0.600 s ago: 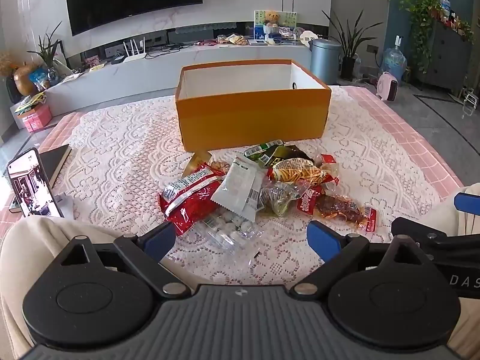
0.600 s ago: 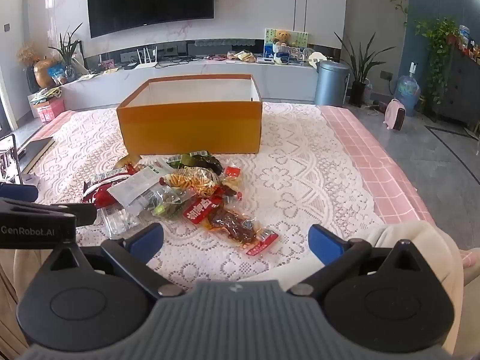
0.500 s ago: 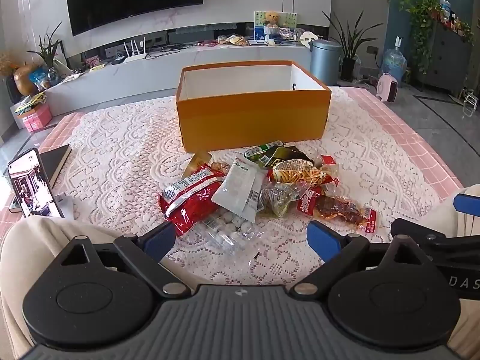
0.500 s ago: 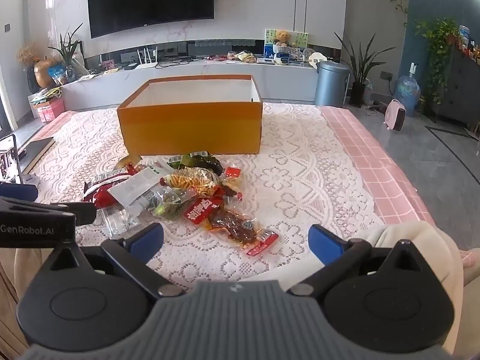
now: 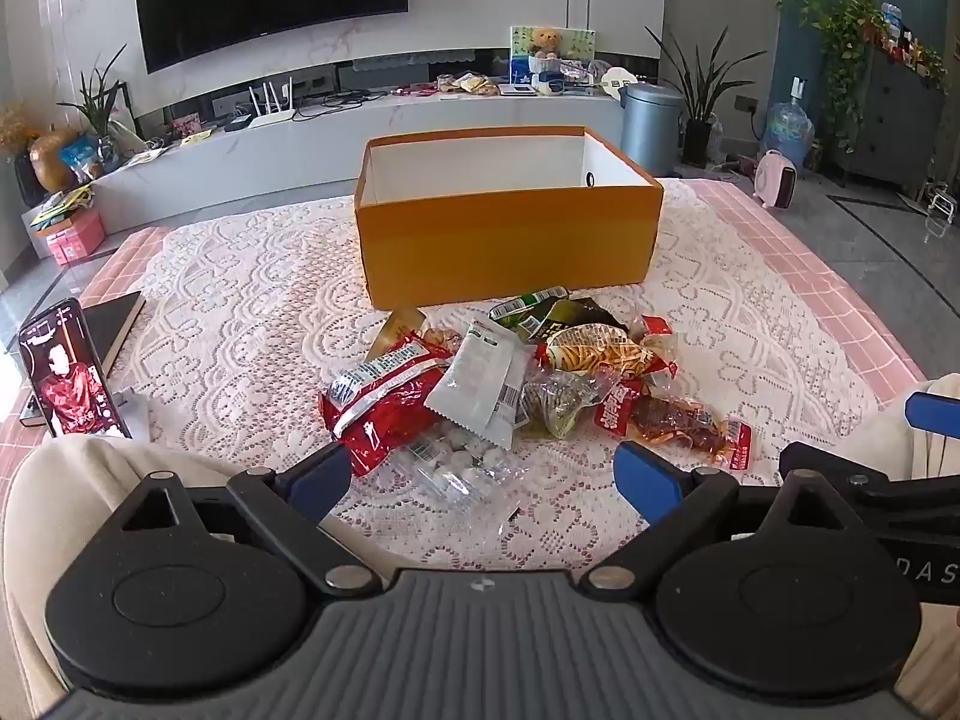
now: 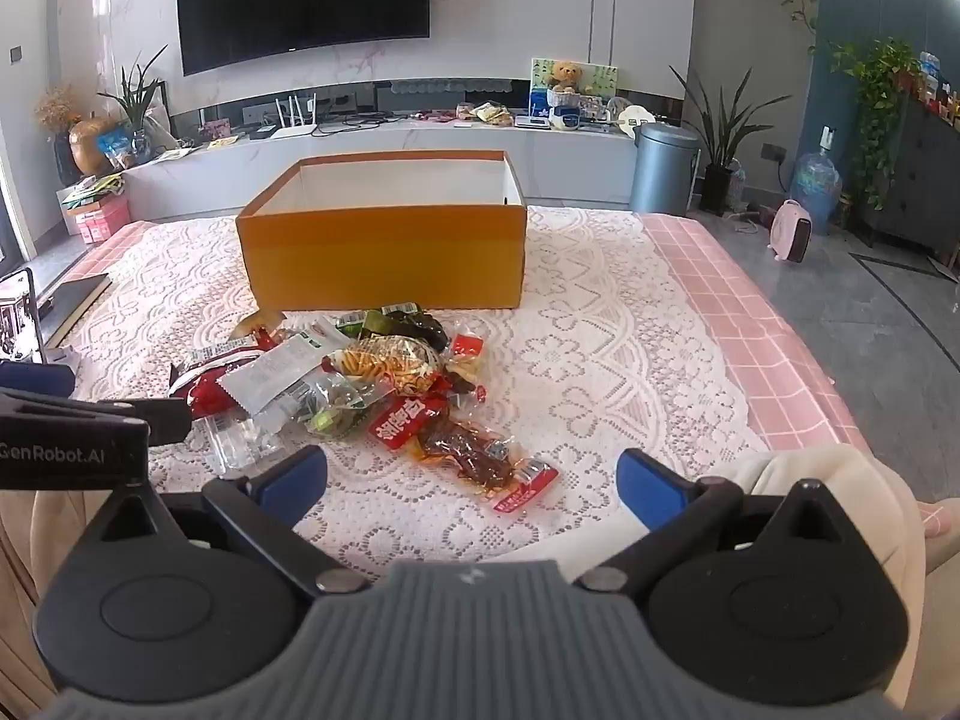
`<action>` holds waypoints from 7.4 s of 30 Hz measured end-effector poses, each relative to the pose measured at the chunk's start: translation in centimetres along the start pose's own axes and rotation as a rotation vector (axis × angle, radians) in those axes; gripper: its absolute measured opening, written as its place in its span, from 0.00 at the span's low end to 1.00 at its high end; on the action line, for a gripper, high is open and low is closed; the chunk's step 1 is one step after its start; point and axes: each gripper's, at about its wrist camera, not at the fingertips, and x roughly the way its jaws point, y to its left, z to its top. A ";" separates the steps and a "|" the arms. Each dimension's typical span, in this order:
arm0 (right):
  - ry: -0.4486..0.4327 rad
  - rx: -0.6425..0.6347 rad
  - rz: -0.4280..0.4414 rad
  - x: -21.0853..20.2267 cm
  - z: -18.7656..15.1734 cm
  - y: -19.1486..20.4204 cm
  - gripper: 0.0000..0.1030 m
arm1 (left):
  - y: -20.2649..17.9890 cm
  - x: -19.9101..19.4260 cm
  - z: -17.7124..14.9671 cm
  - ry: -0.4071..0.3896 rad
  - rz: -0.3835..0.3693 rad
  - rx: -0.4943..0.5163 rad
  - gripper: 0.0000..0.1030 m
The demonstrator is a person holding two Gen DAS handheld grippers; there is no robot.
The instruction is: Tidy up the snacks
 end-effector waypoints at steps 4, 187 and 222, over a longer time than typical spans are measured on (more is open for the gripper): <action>0.004 0.002 0.000 -0.1 0.2 0.1 0.97 | 0.0 -0.1 0.2 0.000 0.000 -0.004 1.00; -0.127 -0.230 0.380 10.8 8.8 1.9 0.28 | 4.3 8.6 9.3 0.016 -0.239 -0.085 0.09; 0.231 -0.268 0.285 31.8 25.4 6.8 0.28 | 5.6 24.9 22.1 0.219 -0.020 0.022 0.09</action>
